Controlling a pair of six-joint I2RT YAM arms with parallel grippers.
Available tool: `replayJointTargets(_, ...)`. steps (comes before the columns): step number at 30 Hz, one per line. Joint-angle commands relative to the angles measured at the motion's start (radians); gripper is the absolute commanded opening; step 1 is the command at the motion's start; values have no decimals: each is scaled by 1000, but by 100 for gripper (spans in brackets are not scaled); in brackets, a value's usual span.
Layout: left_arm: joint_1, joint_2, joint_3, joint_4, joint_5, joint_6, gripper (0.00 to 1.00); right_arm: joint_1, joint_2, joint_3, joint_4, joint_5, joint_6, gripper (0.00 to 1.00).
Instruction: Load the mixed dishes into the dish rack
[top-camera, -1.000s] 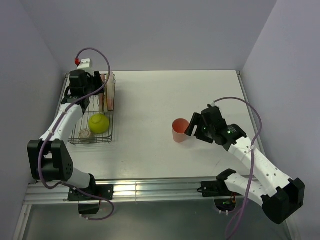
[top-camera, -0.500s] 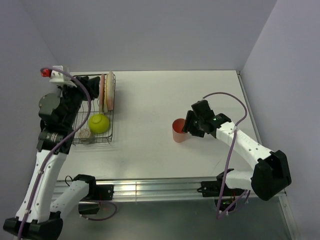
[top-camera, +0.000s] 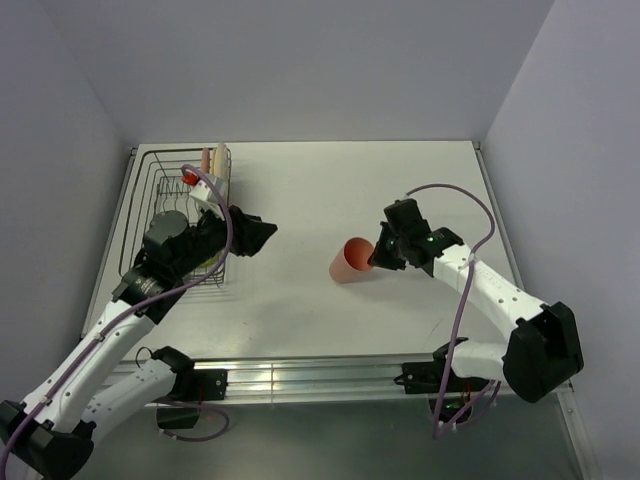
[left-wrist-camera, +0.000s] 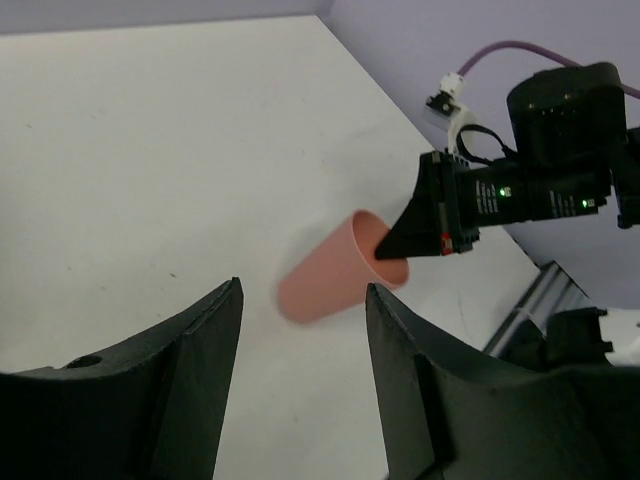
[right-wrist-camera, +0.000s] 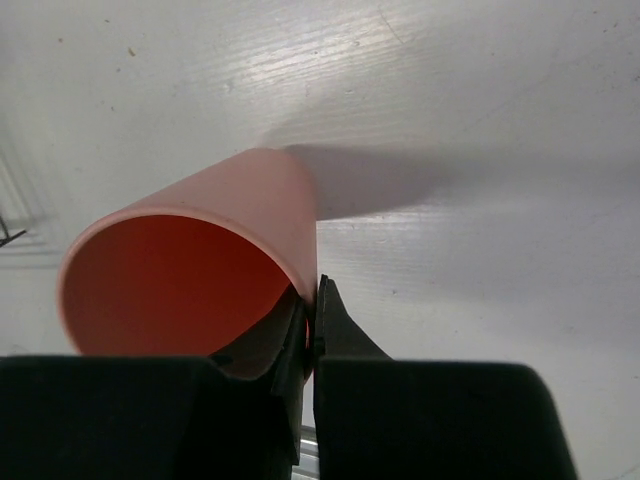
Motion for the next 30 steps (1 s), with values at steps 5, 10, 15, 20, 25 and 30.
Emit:
replayJointTargets(5, -25, -57, -24, 108, 253, -50, 65, -70, -168, -41, 129, -307, 53, 0)
replayJointTargets(10, -23, -165, -41, 138, 369, 10, 77, -148, -227, -107, 268, -729, 136, 0)
replayJointTargets(15, -23, -232, -47, 84, 438, 51, 91, -158, -285, -165, 383, -898, 241, 0)
replayJointTargets(20, -25, -245, -72, 108, 553, 36, 99, -158, -328, -290, 739, -1077, 514, 0)
replayJointTargets(25, -25, -252, -88, 148, 599, 18, 99, -155, -350, -331, 971, -1119, 706, 0)
replayJointTargets(30, -25, -249, -118, 189, 639, -22, 99, -123, -348, -288, 967, -1105, 719, 0)
